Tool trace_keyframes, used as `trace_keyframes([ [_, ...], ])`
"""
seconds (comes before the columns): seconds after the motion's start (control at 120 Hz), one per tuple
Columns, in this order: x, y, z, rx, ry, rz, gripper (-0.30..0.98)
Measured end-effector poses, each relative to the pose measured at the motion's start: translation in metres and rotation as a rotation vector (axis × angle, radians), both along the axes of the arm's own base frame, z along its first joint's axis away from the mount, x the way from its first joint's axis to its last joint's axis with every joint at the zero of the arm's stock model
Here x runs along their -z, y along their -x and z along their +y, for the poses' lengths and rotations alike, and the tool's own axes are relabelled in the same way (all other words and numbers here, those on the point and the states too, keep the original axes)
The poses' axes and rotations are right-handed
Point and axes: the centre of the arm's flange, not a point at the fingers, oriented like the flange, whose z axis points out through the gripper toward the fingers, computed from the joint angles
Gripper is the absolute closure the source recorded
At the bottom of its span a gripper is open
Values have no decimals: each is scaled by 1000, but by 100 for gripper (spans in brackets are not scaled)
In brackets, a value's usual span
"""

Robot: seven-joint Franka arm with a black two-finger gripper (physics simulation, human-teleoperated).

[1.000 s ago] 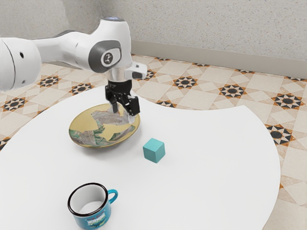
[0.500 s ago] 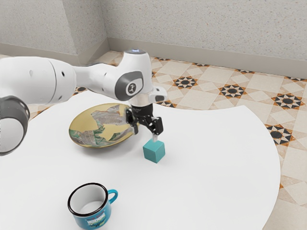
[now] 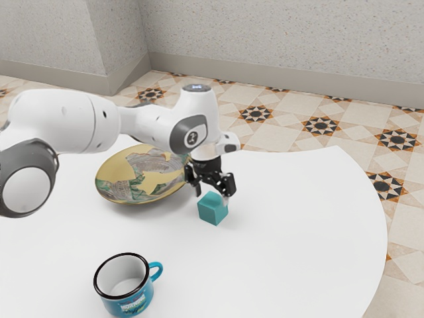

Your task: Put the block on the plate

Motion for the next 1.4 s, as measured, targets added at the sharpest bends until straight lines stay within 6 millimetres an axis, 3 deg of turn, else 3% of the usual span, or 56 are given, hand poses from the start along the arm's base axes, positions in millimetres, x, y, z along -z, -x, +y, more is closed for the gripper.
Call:
trace_keyframes([
  [0.317,14,-4,9,-22,2,3,0],
  [0.55,37,-9,15,-29,10,22,0],
  [0.767,46,-11,14,-23,14,20,18],
  [0.917,46,-12,13,-20,15,13,29],
  [1.133,38,-14,13,-20,10,-4,33],
  [1.4,1,-14,16,-14,-6,-36,34],
])
